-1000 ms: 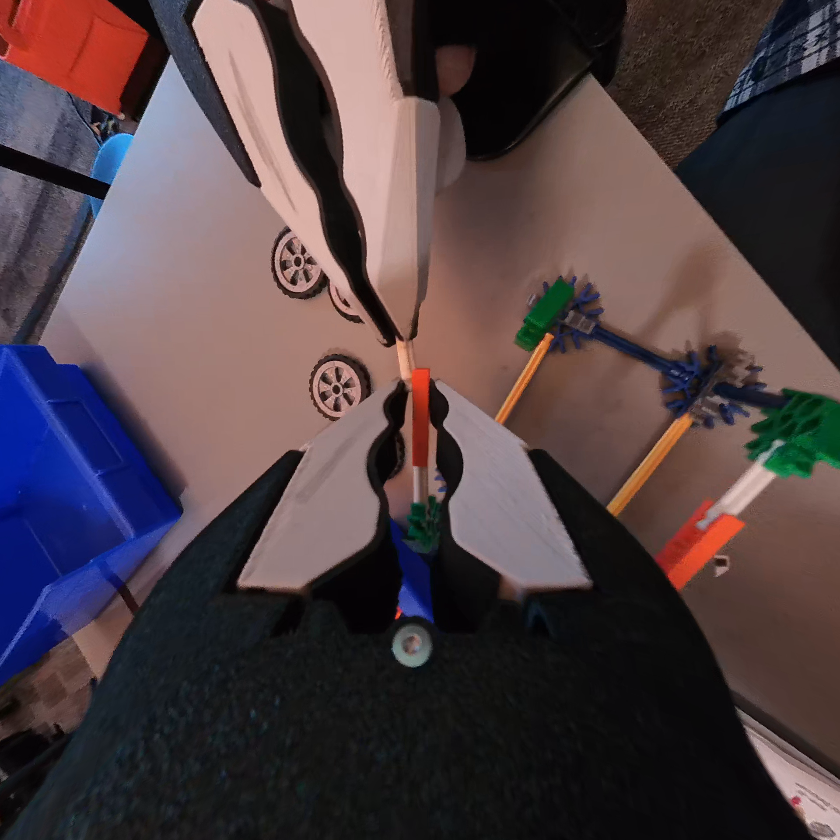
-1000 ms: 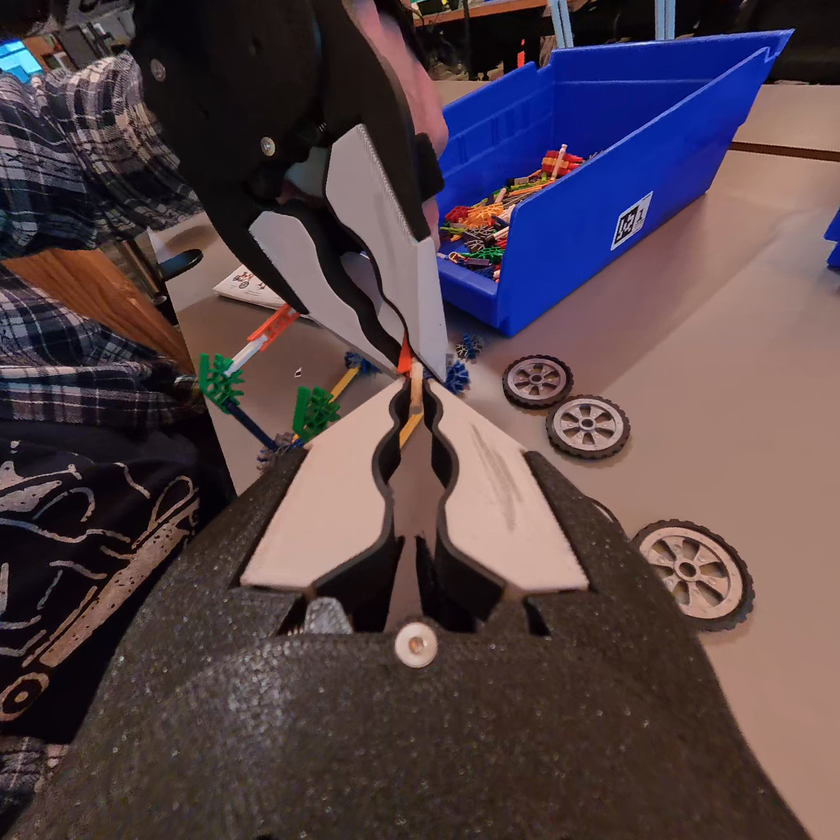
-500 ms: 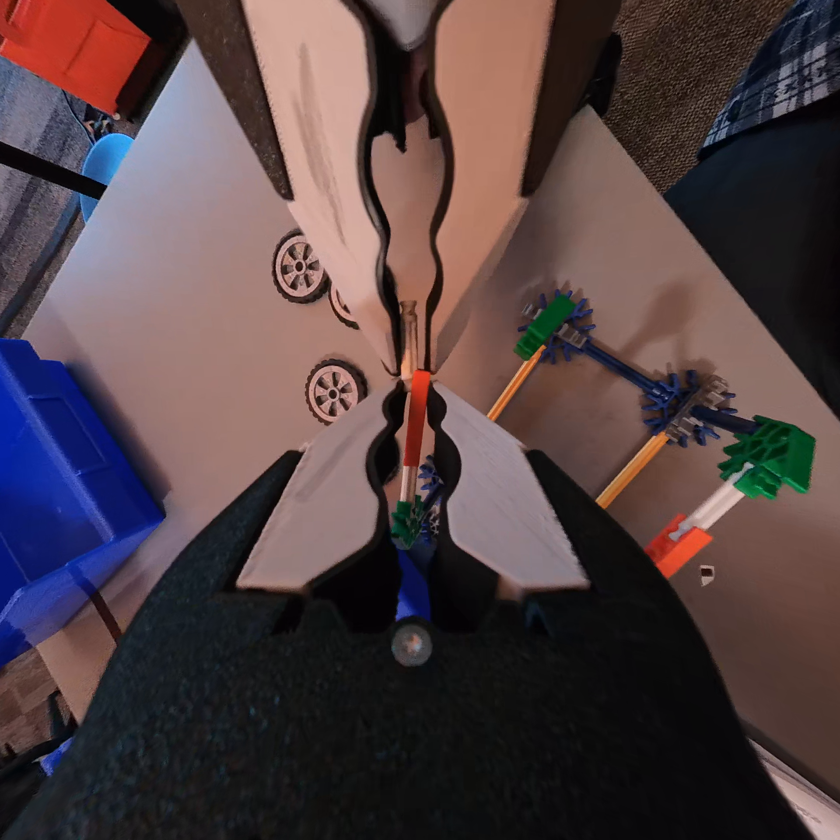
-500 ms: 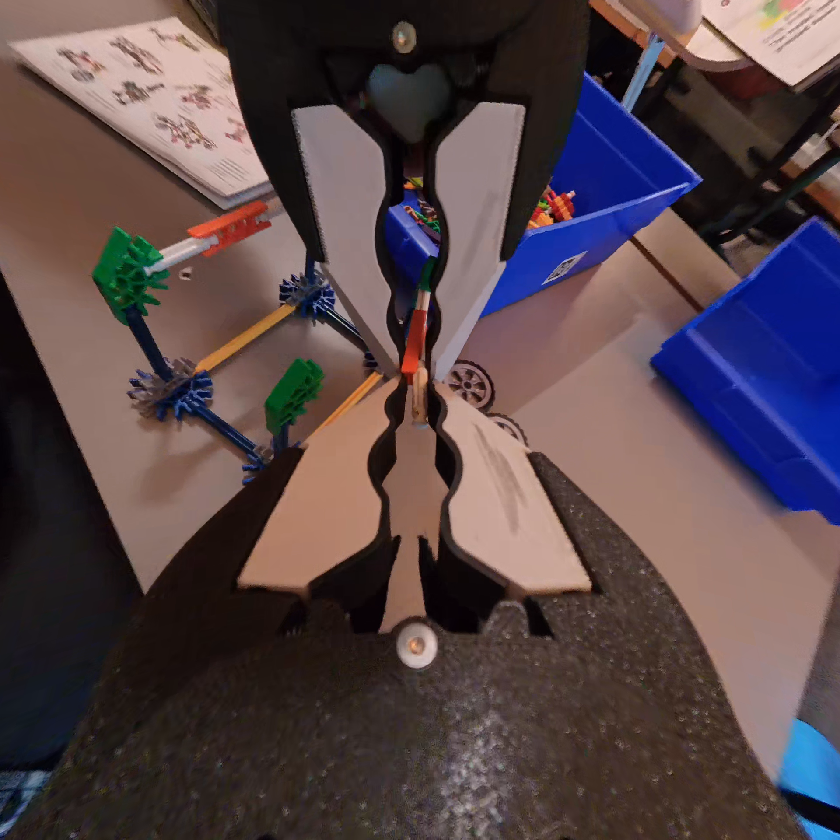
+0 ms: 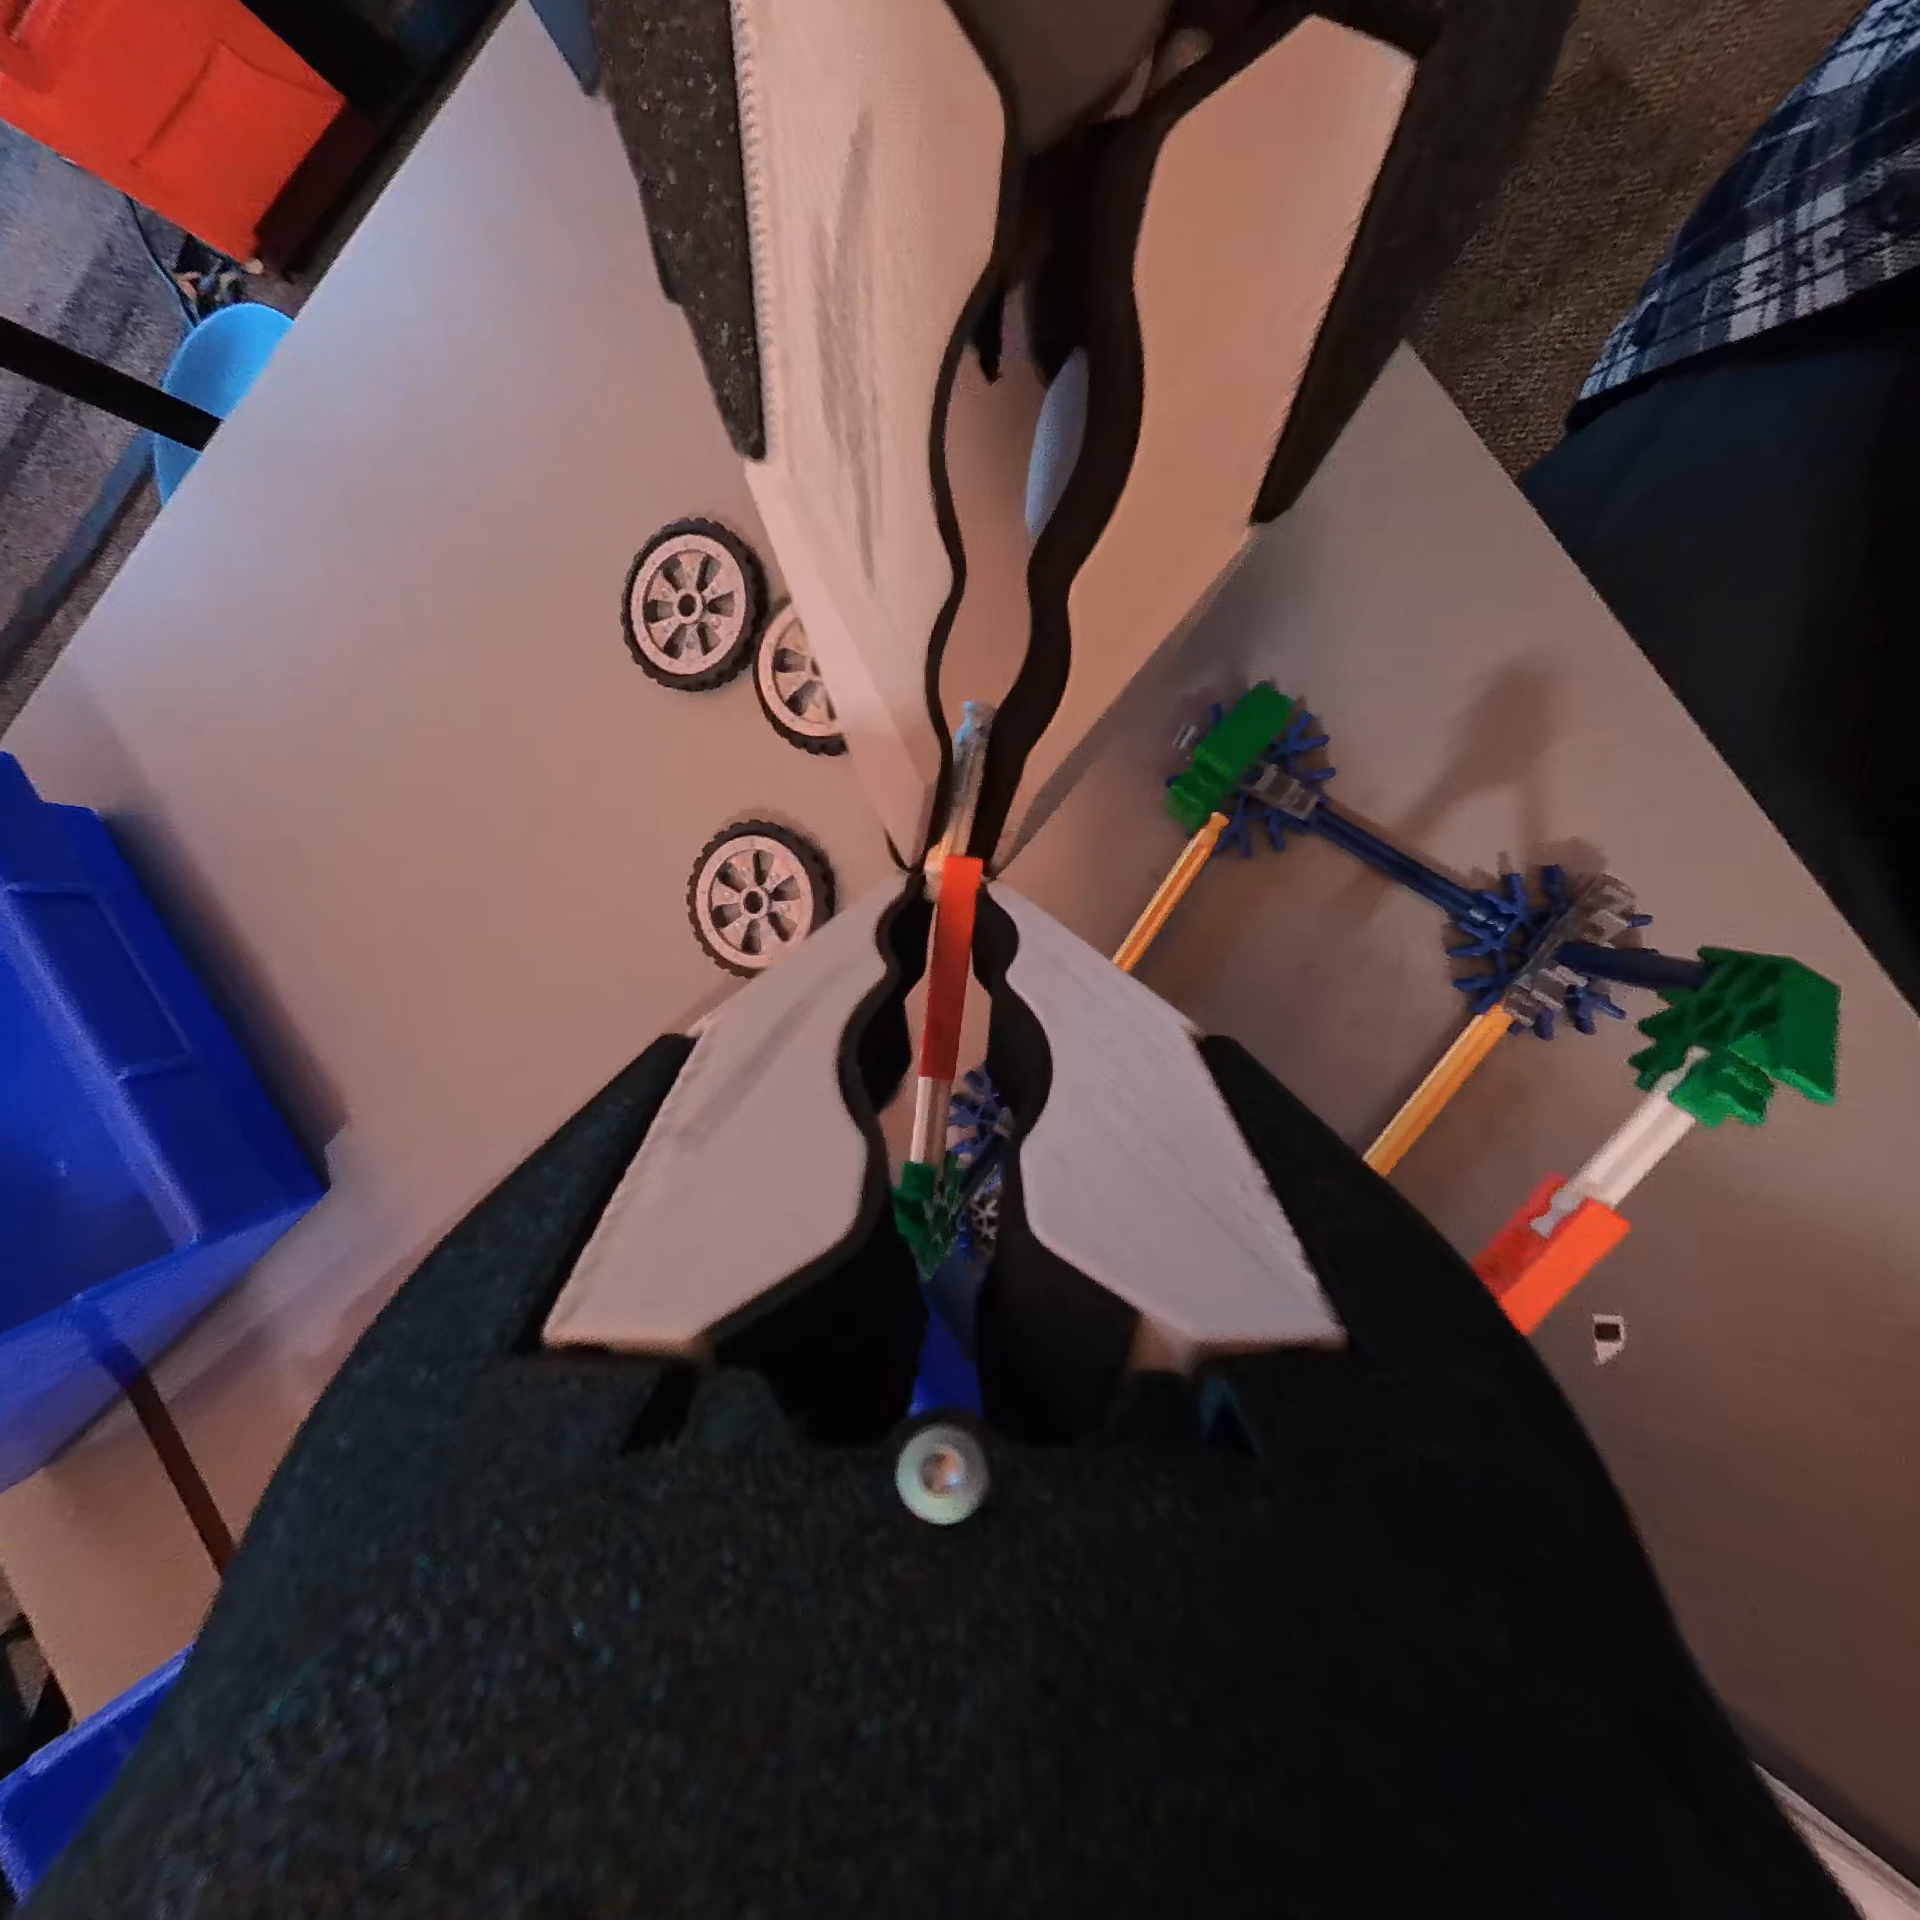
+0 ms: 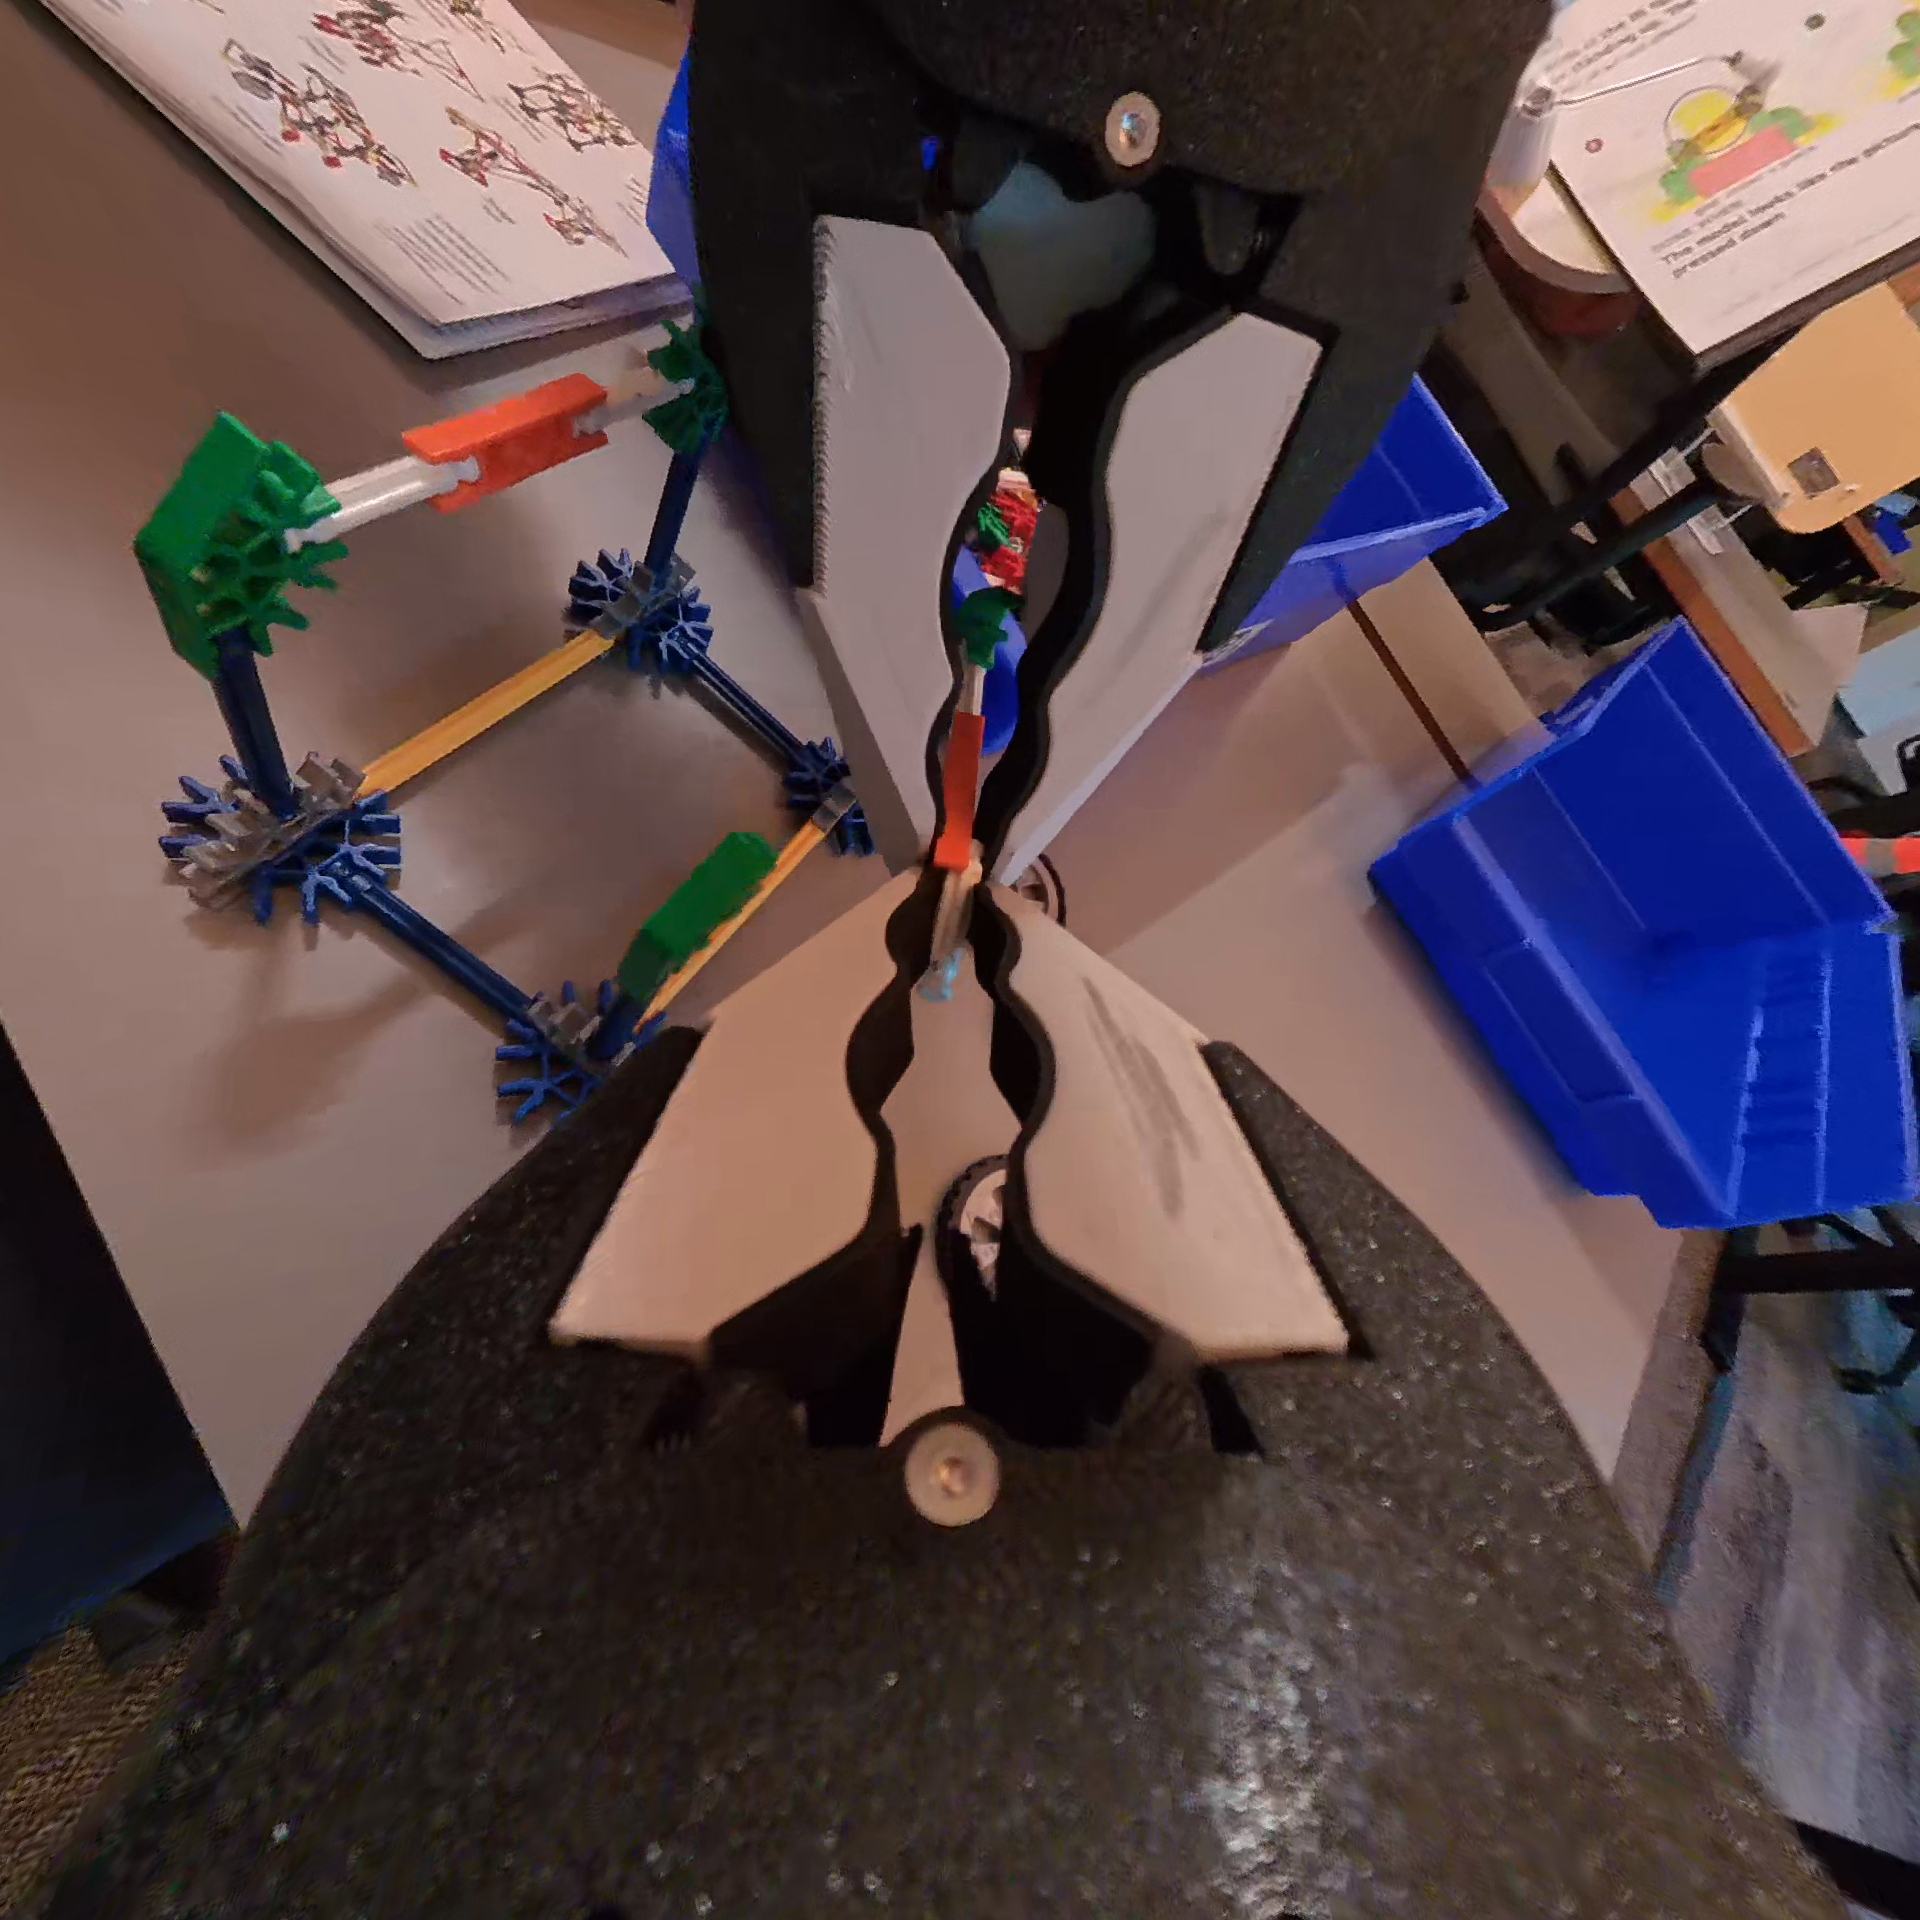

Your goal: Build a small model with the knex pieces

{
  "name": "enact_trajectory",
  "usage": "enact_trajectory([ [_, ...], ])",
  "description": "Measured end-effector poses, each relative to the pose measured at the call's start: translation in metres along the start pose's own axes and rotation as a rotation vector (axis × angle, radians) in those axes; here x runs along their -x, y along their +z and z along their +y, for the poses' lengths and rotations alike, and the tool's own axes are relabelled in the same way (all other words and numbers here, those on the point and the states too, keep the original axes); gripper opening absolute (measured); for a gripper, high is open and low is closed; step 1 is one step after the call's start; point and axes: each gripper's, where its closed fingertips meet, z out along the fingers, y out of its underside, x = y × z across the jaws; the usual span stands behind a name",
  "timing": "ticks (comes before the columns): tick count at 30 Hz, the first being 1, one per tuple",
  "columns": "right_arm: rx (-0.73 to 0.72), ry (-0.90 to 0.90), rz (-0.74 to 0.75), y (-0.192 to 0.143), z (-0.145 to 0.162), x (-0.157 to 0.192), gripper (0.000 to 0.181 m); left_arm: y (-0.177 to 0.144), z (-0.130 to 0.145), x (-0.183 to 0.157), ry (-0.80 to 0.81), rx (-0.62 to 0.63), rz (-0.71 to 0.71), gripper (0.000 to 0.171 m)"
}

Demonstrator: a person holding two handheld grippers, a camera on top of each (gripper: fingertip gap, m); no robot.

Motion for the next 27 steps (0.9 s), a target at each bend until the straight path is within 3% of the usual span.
enact_trajectory([
  [9, -0.028, -0.042, -0.064, -0.002, -0.002, 0.003, 0.003, 0.0, -0.002, -0.003, 0.042, -0.007, -0.021, 0.001],
  [15, 0.054, -0.17, -0.051, 0.001, 0.001, 0.007, 0.004, 0.002, 0.001, -0.006, 0.025, -0.001, 0.005, 0.002],
  [18, -0.001, -0.115, -0.041, -0.004, -0.004, -0.003, 0.005, -0.007, -0.005, 0.003, -0.035, -0.066, -0.016, 0.004],
  [22, 0.025, -0.048, -0.06, 0.003, 0.002, -0.005, 0.006, 0.001, 0.004, 0.006, -0.013, -0.013, -0.078, 0.008],
  [27, -0.042, 0.047, -0.103, -0.001, -0.004, -0.006, 0.005, -0.007, -0.002, 0.009, -0.015, -0.064, -0.136, 0.015],
])
